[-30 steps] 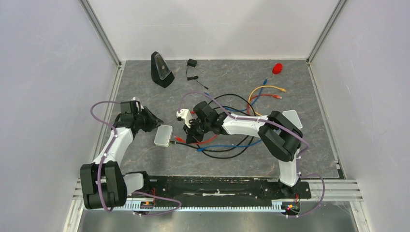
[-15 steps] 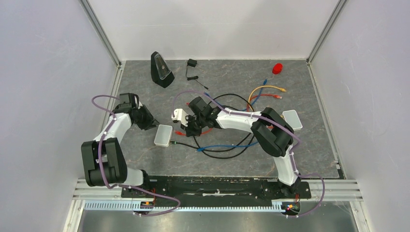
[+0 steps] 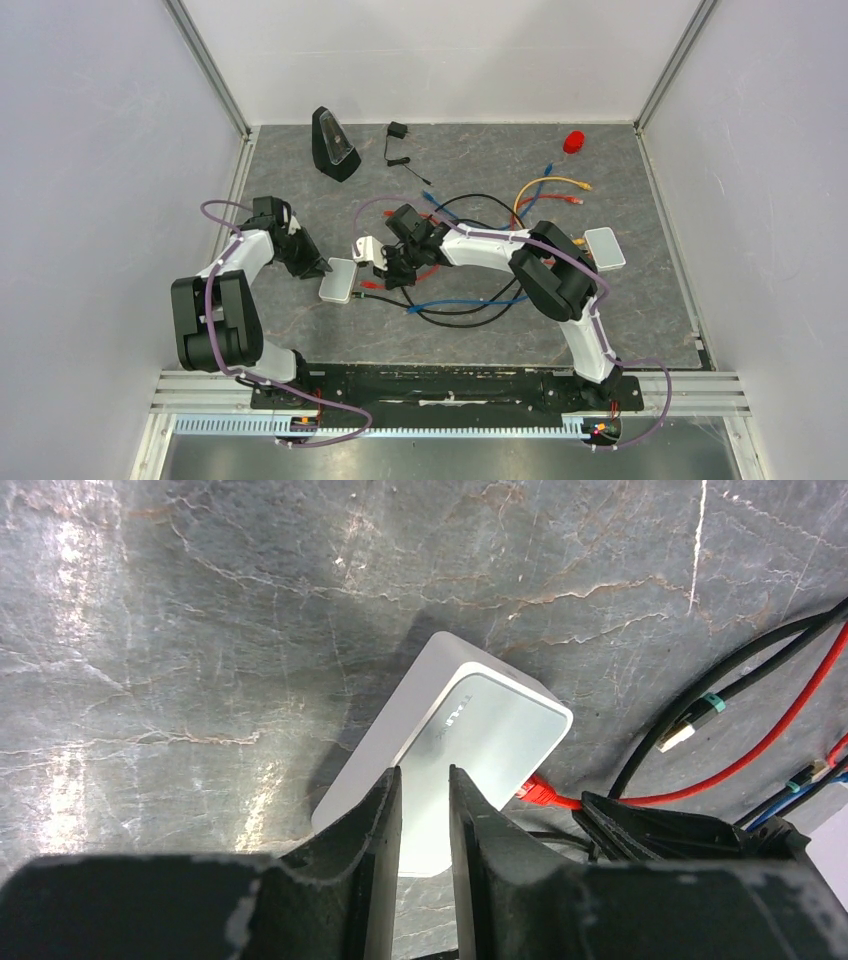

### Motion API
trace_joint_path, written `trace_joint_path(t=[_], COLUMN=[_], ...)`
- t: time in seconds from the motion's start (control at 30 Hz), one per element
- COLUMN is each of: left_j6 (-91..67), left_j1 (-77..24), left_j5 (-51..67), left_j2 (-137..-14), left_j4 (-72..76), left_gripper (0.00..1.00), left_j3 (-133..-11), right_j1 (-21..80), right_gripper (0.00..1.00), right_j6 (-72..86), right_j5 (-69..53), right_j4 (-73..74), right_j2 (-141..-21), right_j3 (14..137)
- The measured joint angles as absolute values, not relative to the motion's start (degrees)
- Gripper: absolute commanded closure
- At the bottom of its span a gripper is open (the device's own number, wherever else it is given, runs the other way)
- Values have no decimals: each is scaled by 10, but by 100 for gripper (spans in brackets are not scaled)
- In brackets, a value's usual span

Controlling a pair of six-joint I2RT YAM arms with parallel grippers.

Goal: Insert the plug into the switch port
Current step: Pick up the connector from the center of the board, then insert the connector into the switch port.

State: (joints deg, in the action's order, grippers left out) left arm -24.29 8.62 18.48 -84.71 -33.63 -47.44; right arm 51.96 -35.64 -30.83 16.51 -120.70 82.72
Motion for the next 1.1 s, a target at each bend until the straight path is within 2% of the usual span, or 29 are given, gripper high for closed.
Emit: trace_joint_path(t=[0.57,1.1], left_j6=[-225,-224], left_j1=[86,86], left_j5=[196,221], left_j2=[-856,-871], left_j4=[-347,-346], left_gripper=[68,68], left_j3=[-480,-485], right_j1=[531,530], right_gripper=[100,100], right_j6=[-381,-369], right_j5=[-307,-297], right_j4=[82,69], right_j2=[-1198,-1198], right_j3=[781,779])
